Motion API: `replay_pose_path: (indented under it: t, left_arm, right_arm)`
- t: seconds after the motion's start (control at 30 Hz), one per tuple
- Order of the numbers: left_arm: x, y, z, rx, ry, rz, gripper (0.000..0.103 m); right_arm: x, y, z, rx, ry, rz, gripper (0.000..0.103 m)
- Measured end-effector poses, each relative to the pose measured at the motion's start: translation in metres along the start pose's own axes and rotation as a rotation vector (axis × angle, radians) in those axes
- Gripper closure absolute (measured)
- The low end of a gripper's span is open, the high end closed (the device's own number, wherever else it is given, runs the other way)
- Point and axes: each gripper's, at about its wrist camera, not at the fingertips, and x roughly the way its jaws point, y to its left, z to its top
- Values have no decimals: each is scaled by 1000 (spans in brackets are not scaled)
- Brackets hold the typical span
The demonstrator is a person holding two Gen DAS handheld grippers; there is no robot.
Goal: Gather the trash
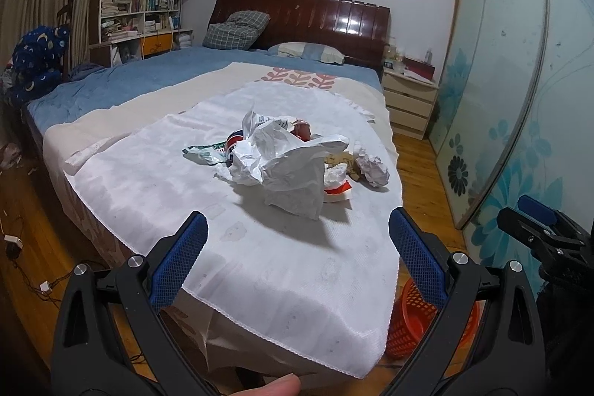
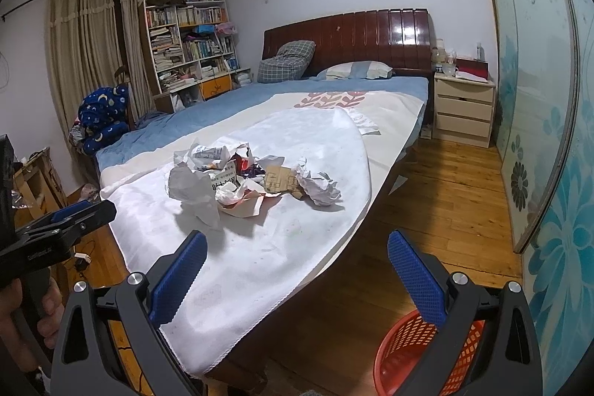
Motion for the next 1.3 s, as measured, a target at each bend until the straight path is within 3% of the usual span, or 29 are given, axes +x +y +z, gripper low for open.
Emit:
replay_pose_path:
  t: [1.3]
  left_arm:
    - [-17, 14, -4, 3, -8, 12, 6]
  right_arm:
    - [3, 10, 2, -18, 12, 8, 6]
